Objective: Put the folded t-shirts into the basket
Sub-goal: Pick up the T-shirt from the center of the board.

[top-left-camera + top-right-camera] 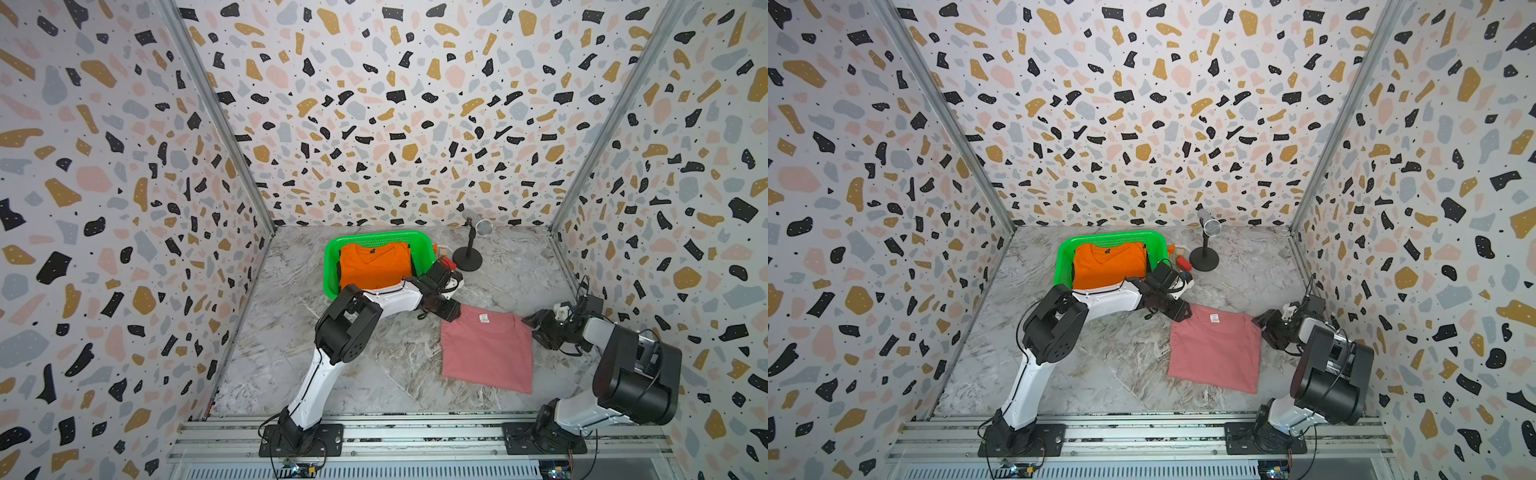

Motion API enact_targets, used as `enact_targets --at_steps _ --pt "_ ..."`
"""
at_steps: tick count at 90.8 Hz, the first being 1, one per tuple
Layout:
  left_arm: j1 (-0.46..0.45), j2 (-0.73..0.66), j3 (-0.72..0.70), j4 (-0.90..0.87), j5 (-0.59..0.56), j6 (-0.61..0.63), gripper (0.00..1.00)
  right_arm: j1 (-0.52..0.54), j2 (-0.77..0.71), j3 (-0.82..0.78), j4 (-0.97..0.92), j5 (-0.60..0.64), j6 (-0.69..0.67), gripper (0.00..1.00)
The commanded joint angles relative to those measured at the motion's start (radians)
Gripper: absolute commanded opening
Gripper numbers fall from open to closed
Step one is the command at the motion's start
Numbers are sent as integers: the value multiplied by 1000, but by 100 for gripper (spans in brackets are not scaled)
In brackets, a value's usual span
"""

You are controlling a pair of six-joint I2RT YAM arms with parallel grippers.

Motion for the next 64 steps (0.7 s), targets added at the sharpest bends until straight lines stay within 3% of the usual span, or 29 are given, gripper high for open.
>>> enact_targets --at_steps 1,20,29,49,64 --pt "-2 38 15 -2 33 -17 43 -14 18 -20 -31 11 -15 58" --pt "1 25 0 14 61 -4 13 -36 58 -17 -7 -46 -24 59" --pt "3 8 -7 20 126 28 1 -42 52 -25 1 -25 -27 60" --pt "3 -81 -70 37 255 127 0 -42 25 -20 -14 -21 -44 61" --pt "8 -162 -120 -74 245 264 0 -24 -74 27 -147 133 -99 62"
